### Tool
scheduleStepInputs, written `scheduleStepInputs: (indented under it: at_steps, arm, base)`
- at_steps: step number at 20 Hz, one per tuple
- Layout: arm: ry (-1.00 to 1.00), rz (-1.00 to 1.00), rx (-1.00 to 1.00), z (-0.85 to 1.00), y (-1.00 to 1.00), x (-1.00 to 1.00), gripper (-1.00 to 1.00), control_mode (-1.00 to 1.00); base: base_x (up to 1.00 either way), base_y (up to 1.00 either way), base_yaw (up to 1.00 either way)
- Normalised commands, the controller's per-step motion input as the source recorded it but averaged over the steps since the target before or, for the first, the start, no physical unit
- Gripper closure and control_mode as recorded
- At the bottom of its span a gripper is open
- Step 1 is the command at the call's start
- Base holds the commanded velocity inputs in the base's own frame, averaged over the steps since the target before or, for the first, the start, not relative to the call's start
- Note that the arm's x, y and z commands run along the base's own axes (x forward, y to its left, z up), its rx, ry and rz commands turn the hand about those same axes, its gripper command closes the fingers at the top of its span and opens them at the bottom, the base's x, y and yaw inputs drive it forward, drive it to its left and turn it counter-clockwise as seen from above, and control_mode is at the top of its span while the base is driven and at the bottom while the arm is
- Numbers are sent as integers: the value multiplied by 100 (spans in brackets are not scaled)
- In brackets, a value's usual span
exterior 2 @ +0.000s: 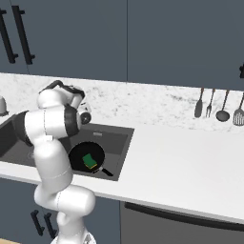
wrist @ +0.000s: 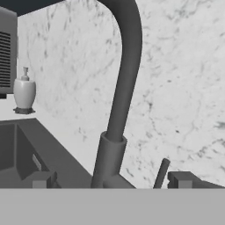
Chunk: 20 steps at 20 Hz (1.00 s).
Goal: Pick the pan and sponge and place them into the sink. Then turn on the water.
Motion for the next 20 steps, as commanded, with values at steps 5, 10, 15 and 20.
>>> scheduleStepInputs:
  at_steps: [5, 10, 15, 20]
  arm:
    - [0, 0, 0, -19, -1, 35, -100, -100]
    - [0, 0, 0, -14, 0, 32, -100, -100]
    - [0, 0, 0, -16, 0, 36, -100, -100]
    - [0, 0, 0, -6, 0, 37, -100, -100]
  base:
    - [0, 0, 0]
    - [0, 0, 0]
    - [0, 0, 0]
    - [0, 0, 0]
